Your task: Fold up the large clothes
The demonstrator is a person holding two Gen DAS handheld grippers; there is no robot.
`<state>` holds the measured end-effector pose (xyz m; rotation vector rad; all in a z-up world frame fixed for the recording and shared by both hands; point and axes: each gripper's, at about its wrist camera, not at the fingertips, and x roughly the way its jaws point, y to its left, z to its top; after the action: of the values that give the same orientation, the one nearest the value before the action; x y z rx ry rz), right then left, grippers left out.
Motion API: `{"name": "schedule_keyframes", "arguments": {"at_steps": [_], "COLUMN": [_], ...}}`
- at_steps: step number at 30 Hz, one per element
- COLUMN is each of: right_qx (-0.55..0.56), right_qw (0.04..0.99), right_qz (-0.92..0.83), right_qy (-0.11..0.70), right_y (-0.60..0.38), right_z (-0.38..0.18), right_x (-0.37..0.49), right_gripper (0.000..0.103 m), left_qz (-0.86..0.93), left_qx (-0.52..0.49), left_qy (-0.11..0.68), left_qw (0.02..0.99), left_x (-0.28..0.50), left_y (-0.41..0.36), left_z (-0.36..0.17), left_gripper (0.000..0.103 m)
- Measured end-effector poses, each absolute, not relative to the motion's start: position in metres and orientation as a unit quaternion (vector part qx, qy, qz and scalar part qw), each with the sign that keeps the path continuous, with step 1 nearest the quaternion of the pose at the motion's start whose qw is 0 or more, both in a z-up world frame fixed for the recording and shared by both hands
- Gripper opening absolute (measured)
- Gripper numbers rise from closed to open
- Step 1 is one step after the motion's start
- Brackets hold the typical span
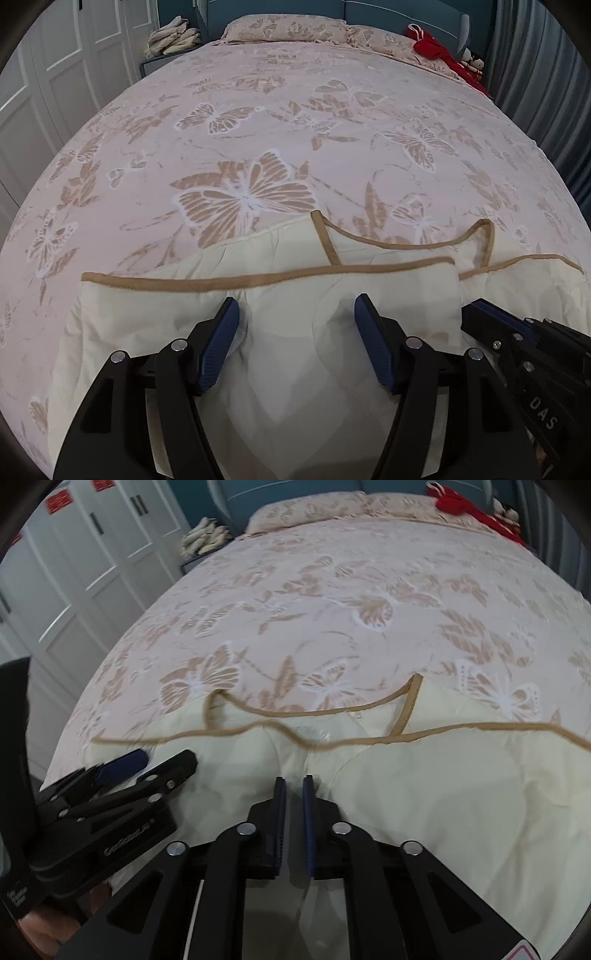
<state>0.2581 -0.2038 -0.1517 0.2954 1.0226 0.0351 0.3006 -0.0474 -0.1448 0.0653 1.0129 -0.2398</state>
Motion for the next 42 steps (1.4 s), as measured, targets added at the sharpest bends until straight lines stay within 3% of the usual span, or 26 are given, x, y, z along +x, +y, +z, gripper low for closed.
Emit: {"name": "schedule_keyframes", "arguments": {"at_steps": [12, 35, 42], "right_qx": [0.164, 0.123, 0.101], "right_qw": [0.852, 0.861, 0.855], "right_qz": [0.019, -0.006, -0.016], "right_qy": [0.497, 0.494, 0.509], "right_y": [-0.206, -0.195, -0.190], "right_z": [-0.187, -0.194, -0.192], "right_x": [0.277, 0.286, 0.293], "right_gripper": [0.000, 0.000, 0.000], "left_qz": [-0.105, -0.089, -0.083], "left_qx": [0.053, 0.072, -0.006], "left_qy": [0.470, 0.459, 0.459], "left_qw": [0.875, 0.881, 0.884], "left_x": [0.312, 0.311, 0.291], "left_y": [-0.060, -0.067, -0.030], "left_z": [-0.170, -0.176, -0.143], "left_gripper": [0.068, 0.070, 0.075]}}
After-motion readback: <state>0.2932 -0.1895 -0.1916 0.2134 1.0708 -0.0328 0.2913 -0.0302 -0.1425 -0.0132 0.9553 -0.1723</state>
